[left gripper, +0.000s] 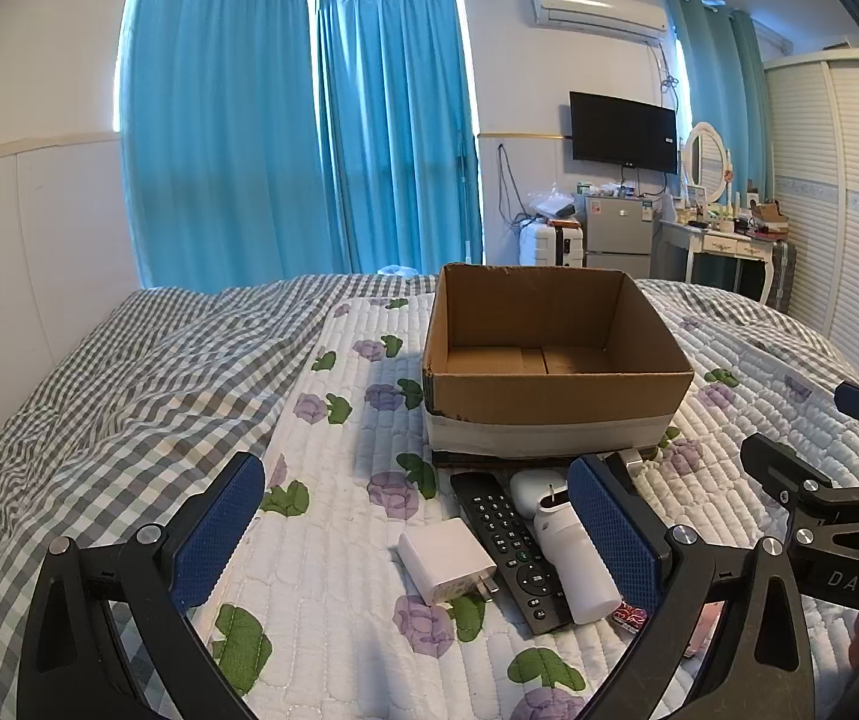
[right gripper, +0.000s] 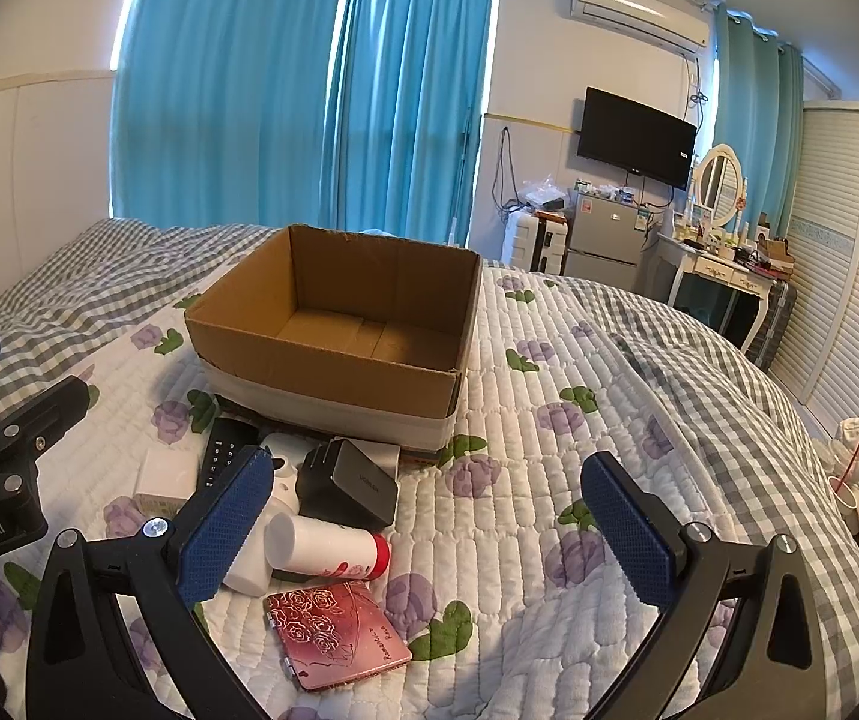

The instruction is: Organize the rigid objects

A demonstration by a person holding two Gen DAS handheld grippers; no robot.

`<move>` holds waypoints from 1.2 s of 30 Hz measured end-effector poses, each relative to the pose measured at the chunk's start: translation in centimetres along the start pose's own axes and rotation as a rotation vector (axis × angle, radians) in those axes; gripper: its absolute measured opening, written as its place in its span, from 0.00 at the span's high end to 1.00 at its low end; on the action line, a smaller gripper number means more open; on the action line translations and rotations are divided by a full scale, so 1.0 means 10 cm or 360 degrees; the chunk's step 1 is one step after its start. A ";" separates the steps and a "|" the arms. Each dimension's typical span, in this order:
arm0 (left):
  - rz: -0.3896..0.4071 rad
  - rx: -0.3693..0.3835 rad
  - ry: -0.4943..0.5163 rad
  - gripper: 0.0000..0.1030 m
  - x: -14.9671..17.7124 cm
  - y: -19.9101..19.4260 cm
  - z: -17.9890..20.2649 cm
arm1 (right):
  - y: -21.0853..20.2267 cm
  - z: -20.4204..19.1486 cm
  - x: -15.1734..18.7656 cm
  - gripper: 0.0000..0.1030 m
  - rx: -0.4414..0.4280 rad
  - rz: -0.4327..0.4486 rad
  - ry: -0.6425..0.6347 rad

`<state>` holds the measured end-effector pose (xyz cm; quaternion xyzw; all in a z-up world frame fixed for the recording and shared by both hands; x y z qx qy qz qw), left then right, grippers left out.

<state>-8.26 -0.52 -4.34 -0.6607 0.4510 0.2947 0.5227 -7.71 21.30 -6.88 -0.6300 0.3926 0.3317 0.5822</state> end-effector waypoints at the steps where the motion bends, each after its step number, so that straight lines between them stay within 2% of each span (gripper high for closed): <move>1: 0.0000 -0.0001 0.0001 0.00 0.00 0.00 0.00 | 0.00 0.00 0.00 0.00 0.0001 -0.0001 -0.0001; 27: -0.0004 0.0006 0.0004 0.00 0.01 0.01 0.00 | 0.01 -0.01 0.00 0.00 0.0003 -0.0006 -0.0003; 34: -0.0007 0.0023 0.0015 0.00 -0.01 -0.01 0.03 | -0.02 -0.02 0.02 0.00 -0.0012 0.0005 -0.0005; 36: -0.0043 0.0072 0.0000 0.00 0.01 0.00 0.06 | -0.04 -0.02 0.01 0.00 -0.0025 0.0005 0.0000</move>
Point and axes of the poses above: each gripper's, at about its wrist camera, not at the fingertips, and y roughly the way its jaws point, z to its right, x to its underside, the point moved 9 cm from there along y, roughly the way its jaws point, and after that the axes turned 13 degrees about y, right-handed, at the moved point
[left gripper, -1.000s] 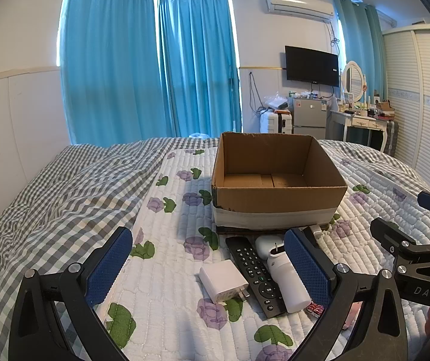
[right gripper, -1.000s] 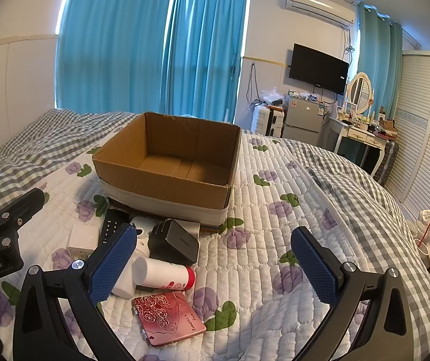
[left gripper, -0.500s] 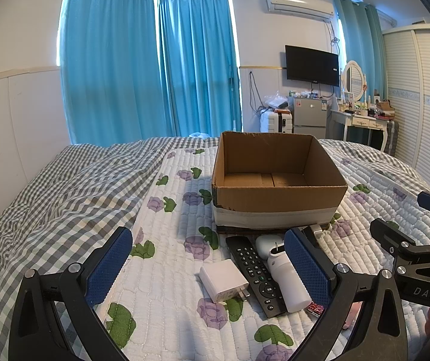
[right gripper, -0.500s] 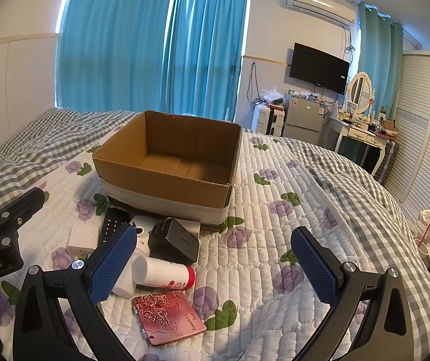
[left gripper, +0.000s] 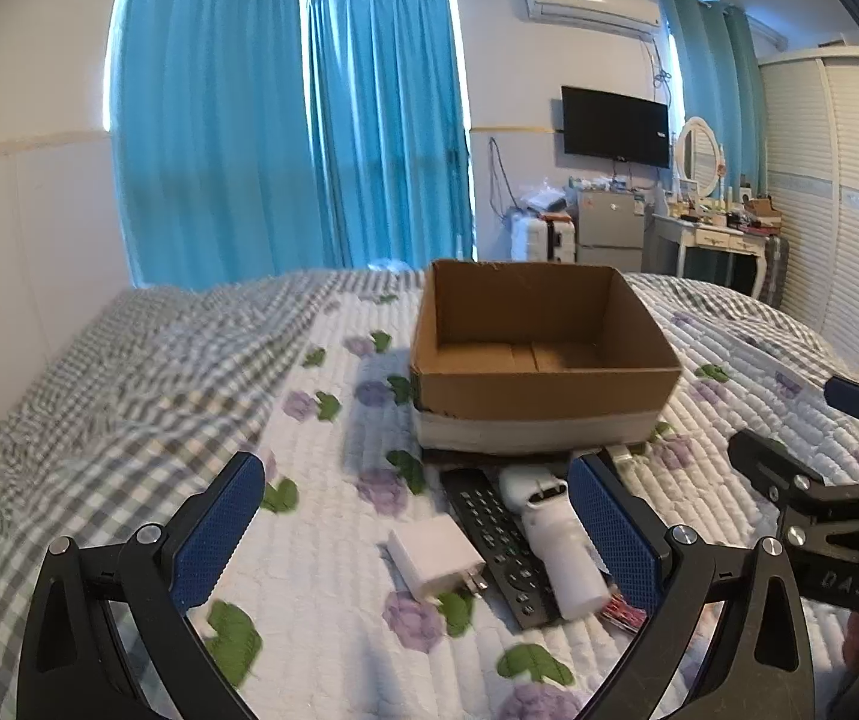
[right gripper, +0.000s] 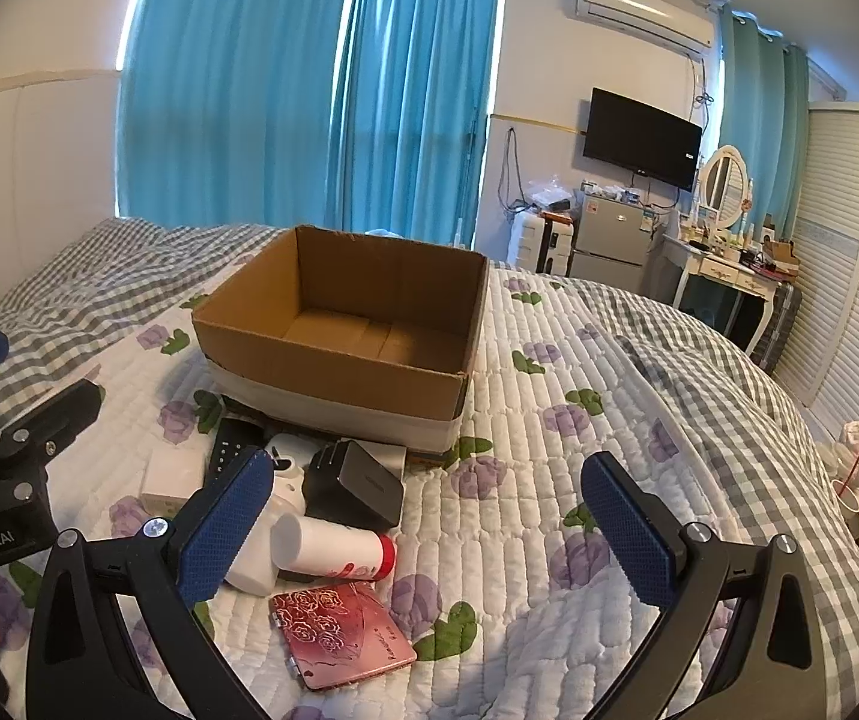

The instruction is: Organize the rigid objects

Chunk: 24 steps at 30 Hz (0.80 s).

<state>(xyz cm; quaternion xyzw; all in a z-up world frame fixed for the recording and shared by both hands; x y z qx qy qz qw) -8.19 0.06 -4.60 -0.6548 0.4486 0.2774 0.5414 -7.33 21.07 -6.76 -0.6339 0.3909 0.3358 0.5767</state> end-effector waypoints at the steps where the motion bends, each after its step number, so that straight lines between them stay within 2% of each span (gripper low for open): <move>1: -0.0024 0.0022 -0.0007 0.00 0.02 0.01 0.02 | 0.00 0.00 -0.01 0.00 -0.0006 -0.0002 0.0006; 3: -0.0090 0.0035 -0.0007 0.00 0.09 0.02 0.05 | 0.00 0.01 -0.02 0.00 -0.0031 -0.0032 0.0016; 8: -0.0244 0.0014 -0.0001 0.00 0.23 0.08 0.08 | 0.11 -0.03 0.09 0.00 -0.0106 -0.0215 -0.0015; 12: -0.0392 0.0027 0.0019 0.00 0.36 0.22 0.11 | 0.33 -0.06 0.40 0.00 -0.0083 -0.0459 -0.0077; 16: -0.0528 0.0047 0.0024 0.00 0.51 0.35 0.13 | 0.58 0.00 0.75 0.00 0.0002 -0.0707 -0.0109; 19: -0.0564 0.0061 0.0015 0.00 0.55 0.35 0.13 | 0.69 0.00 0.95 0.00 -0.0004 -0.0849 -0.0116; 24: -0.0593 0.0077 0.0006 0.00 0.56 0.35 0.12 | 0.75 -0.13 1.18 0.00 -0.0082 -0.0991 -0.0182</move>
Point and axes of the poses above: each gripper's, at about its wrist camera, not at the fingertips, and y roughly the way its jaws point, z to its right, x to its underside, the point moved 9 cm from there along y, roughly the way its jaws point, and after that the axes turned 13 degrees about y, right-handed, at the moved point
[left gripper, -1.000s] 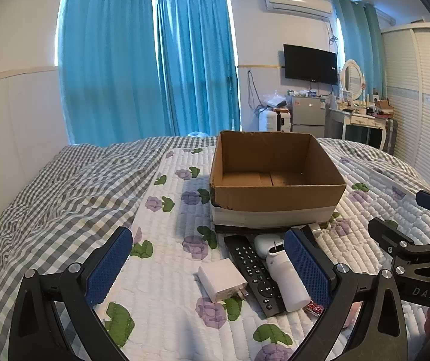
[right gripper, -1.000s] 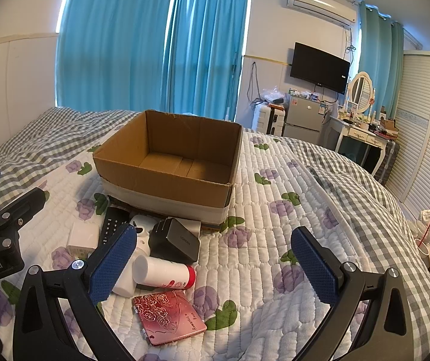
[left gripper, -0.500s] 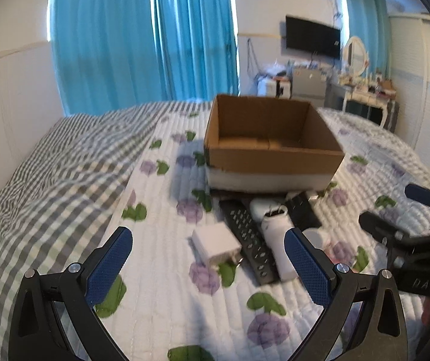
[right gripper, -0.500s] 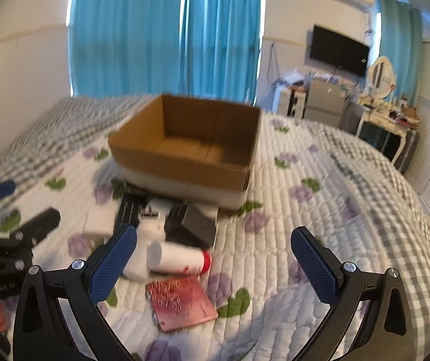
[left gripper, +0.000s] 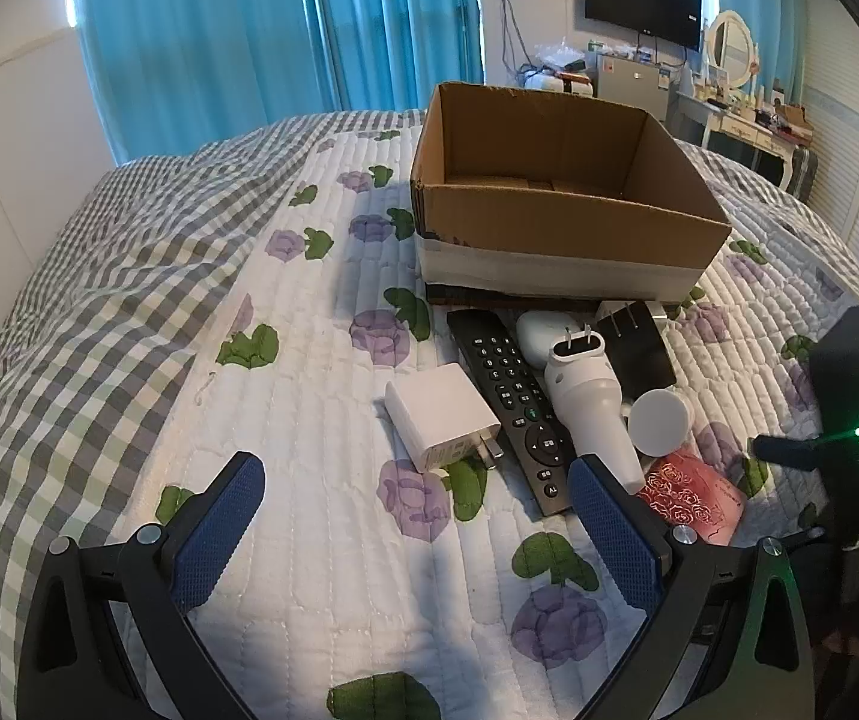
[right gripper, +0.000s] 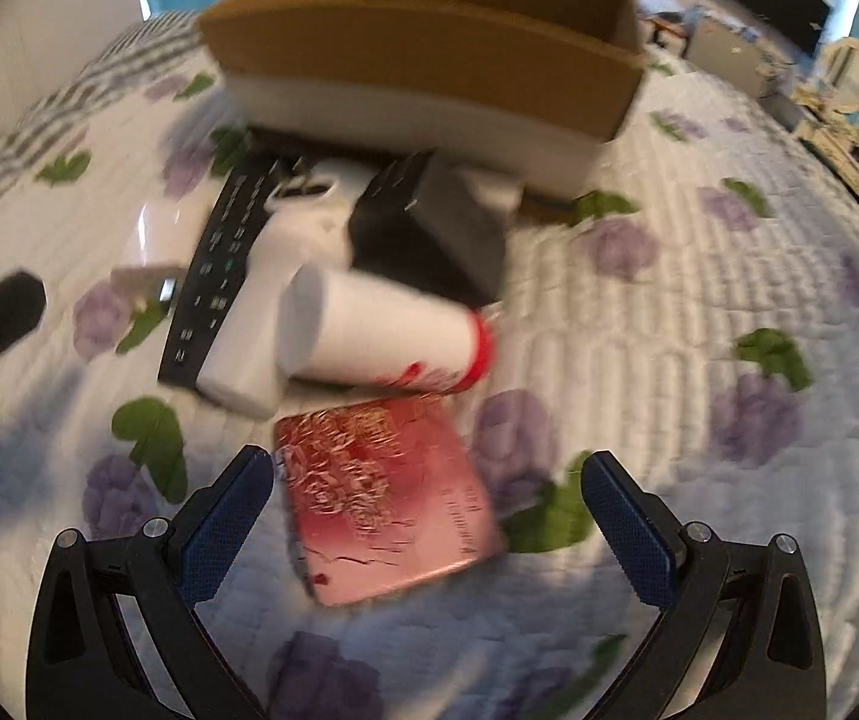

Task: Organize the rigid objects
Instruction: 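Grasp the pink phone with the right tool while the left tool grasps the white plug-shaped device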

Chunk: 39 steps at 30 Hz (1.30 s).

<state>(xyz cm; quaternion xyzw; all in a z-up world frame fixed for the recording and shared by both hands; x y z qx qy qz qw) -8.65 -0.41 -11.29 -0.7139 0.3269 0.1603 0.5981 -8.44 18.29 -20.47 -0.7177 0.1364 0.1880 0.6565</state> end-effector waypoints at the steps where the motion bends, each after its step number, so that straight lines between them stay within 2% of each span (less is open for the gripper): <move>1: -0.0008 0.0004 -0.0004 0.00 0.00 0.00 0.00 | 0.05 -0.02 0.03 0.00 -0.0005 -0.0036 -0.0012; 4: -0.0029 0.0019 -0.0015 0.00 -0.01 0.01 0.01 | 0.16 0.00 0.09 0.01 -0.0005 -0.0100 -0.0001; 5: -0.0043 0.0018 -0.0015 0.00 -0.01 0.01 0.02 | 0.16 0.01 0.09 0.06 -0.0011 -0.0101 0.0008; 6: -0.0050 0.0014 -0.0013 0.00 -0.01 -0.01 0.02 | 0.14 0.02 0.09 0.18 -0.0026 -0.0092 0.0019; 7: -0.0048 0.0012 -0.0010 0.00 -0.02 -0.03 0.03 | 0.09 0.03 0.09 0.27 -0.0045 -0.0073 0.0029; 8: -0.0042 0.0011 -0.0005 0.00 -0.04 -0.05 0.05 | 0.02 0.03 0.08 0.38 -0.0076 -0.0042 0.0039; 9: -0.0036 0.0010 0.0001 0.00 -0.06 -0.08 0.06 | -0.04 0.03 0.08 0.55 -0.0104 -0.0017 0.0042; 12: -0.0027 0.0003 0.0030 0.00 -0.14 -0.13 0.13 | -0.24 0.02 0.06 0.68 -0.0141 0.0067 0.0024; 14: -0.0027 -0.0011 0.0058 0.00 -0.20 -0.13 0.18 | -0.34 0.06 0.07 0.70 -0.0088 0.0125 0.0003; 17: -0.0033 -0.0012 0.0084 0.00 -0.25 -0.09 0.26 | -0.50 0.17 0.03 0.86 0.0044 0.0226 -0.0013; 18: -0.0038 -0.0007 0.0090 0.00 -0.27 -0.05 0.29 | -0.52 0.23 -0.05 0.86 0.0075 0.0233 0.0002; 20: -0.0049 0.0000 0.0104 0.00 -0.29 0.02 0.36 | -0.49 0.35 -0.08 0.86 0.0013 0.0182 0.0087; 22: -0.0064 0.0000 0.0120 0.00 -0.29 0.11 0.43 | -0.41 0.43 -0.17 0.86 0.0012 0.0155 0.0141; 25: -0.0101 0.0023 0.0127 0.02 -0.29 0.27 0.51 | -0.48 0.46 -0.21 0.91 -0.0022 0.0178 0.0175; 29: -0.0137 0.0133 0.0079 0.08 -0.38 0.48 0.63 | -0.56 0.48 -0.27 0.91 -0.0062 0.0209 0.0199; 32: -0.0173 0.0168 0.0106 0.21 -0.40 0.62 0.75 | -0.59 0.50 -0.31 0.91 -0.0075 0.0225 0.0222; 35: -0.0223 0.0232 0.0117 0.26 -0.37 0.78 0.86 | -0.58 0.51 -0.33 0.91 -0.0081 0.0222 0.0229; 39: -0.0227 0.0286 0.0140 0.50 -0.35 0.86 0.96 | -0.54 0.52 -0.33 0.91 -0.0067 0.0208 0.0224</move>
Point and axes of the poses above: each gripper's, at about its wrist camera, not at the fingertips, and y roughly the way its jaws point, z to its right, x to its underside, the point moved 9 cm from there along y, roughly the way its jaws point, and after that the axes turned 13 degrees about y, right-handed, at the moved point
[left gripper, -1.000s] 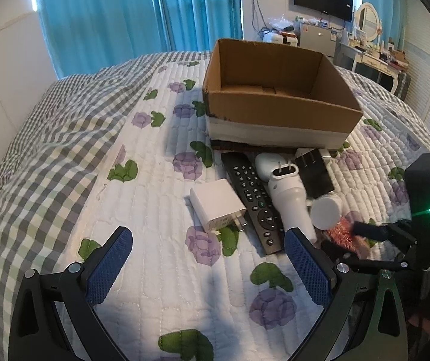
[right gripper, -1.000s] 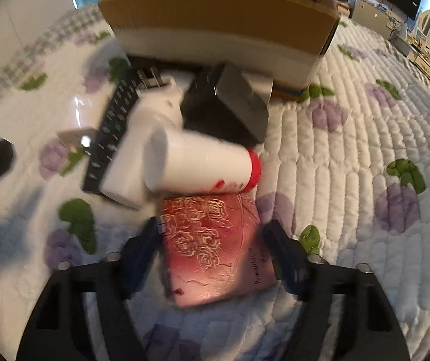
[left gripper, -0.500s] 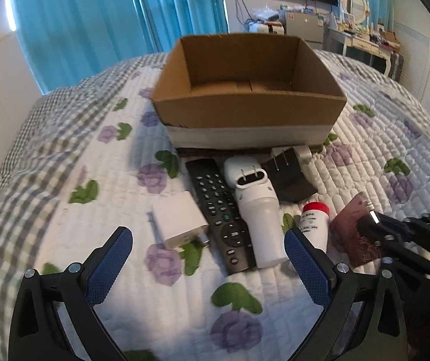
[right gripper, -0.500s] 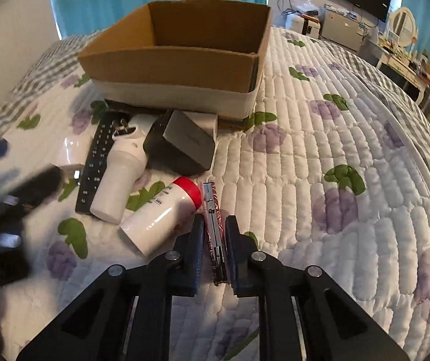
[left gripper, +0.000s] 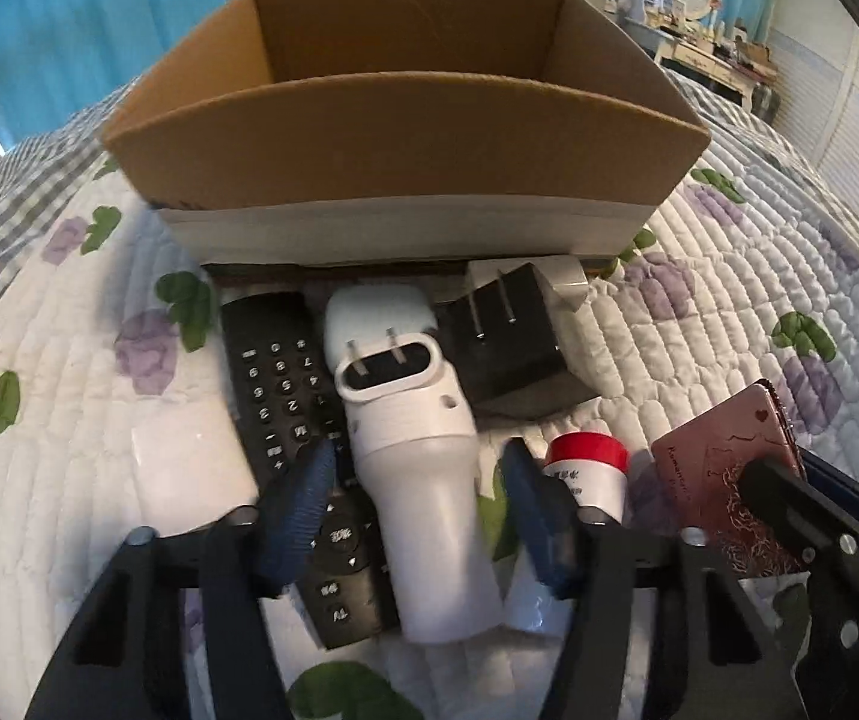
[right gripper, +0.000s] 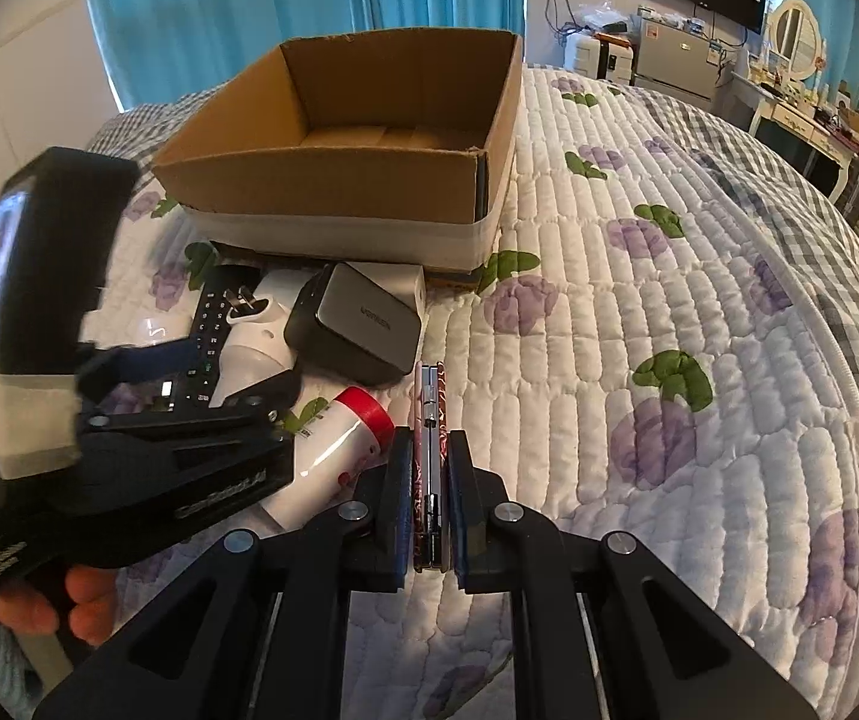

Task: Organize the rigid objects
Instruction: 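Grasp the pink phone with the right tool while the left tool grasps the white plug-shaped device, then carry both held items over the cardboard box and open both tools to drop them inside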

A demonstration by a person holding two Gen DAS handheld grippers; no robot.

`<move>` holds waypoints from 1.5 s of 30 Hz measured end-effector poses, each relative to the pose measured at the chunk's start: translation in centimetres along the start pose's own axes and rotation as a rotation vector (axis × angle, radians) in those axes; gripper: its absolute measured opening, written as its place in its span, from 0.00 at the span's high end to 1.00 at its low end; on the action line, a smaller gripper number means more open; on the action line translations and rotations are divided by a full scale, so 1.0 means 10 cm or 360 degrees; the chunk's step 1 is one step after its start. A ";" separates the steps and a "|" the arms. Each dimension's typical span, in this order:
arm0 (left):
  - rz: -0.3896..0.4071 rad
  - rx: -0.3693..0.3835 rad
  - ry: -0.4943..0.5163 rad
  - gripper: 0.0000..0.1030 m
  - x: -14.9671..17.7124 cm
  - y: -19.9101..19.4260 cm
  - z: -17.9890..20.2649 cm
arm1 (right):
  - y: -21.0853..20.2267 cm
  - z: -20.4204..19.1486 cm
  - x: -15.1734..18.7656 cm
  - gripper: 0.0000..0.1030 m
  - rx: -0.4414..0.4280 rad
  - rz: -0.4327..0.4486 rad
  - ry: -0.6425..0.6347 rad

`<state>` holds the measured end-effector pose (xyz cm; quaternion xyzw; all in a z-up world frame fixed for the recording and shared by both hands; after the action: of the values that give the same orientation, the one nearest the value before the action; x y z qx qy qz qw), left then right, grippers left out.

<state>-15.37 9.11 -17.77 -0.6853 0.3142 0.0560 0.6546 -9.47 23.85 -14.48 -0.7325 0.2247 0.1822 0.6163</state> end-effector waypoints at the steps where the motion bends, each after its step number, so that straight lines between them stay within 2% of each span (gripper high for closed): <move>1: -0.0006 0.0000 0.0017 0.53 0.01 0.01 0.01 | 0.00 0.00 0.00 0.91 -0.0001 0.0001 -0.0002; 2: -0.0012 -0.0013 0.0033 0.56 0.02 0.01 0.01 | 0.00 0.00 0.00 0.91 0.0000 0.0003 -0.0005; 6: 0.0005 0.0006 0.0029 0.56 0.06 -0.09 0.00 | -0.04 -0.01 -0.03 0.91 0.0002 0.0025 -0.0011; 14: 0.0170 -0.0007 -0.0001 0.57 -0.01 -0.76 -0.10 | -0.38 -0.11 -0.24 0.91 0.0021 0.0150 -0.0071; 17: 0.0234 -0.0018 -0.0022 0.57 -0.08 -1.04 -0.20 | -0.57 -0.16 -0.37 0.91 -0.0019 0.0187 -0.0060; 23: 0.0365 -0.0054 -0.0027 0.56 -0.54 -1.46 -0.42 | -1.07 -0.36 -0.79 0.91 -0.0068 0.0304 -0.0126; 29: 0.0471 -0.0137 -0.0016 0.56 -1.09 -1.70 -0.76 | -1.37 -0.58 -1.44 0.91 -0.0139 0.0400 -0.0172; 33: 0.0503 -0.0202 0.0004 0.56 -1.41 -1.59 -0.91 | -1.28 -0.73 -1.85 0.91 -0.0153 0.0433 -0.0195; 37: 0.0453 -0.0196 0.0000 0.56 -1.55 -1.23 -0.96 | -0.95 -0.80 -2.12 0.91 -0.0138 0.0424 -0.0189; 40: 0.0393 -0.0179 0.0003 0.56 -1.59 -0.89 -0.96 | -0.61 -0.77 -2.21 0.91 -0.0143 0.0373 -0.0145; 45: 0.0288 -0.0168 0.0024 0.56 -1.51 -0.37 -0.86 | -0.07 -0.64 -2.17 0.91 -0.0135 0.0269 -0.0112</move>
<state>-28.36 6.30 -6.07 -0.6880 0.3765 0.1261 0.6075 -27.19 19.95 -1.04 -0.7295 0.2559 0.2687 0.5746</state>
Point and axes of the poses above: each gripper's, at about its wrist camera, not at the fingertips, and y roughly the way its jaws point, z to its right, x to its underside, the point moved 9 cm from there along y, roughly the way its jaws point, and after that the axes turned 13 degrees about y, right-handed, at the moved point
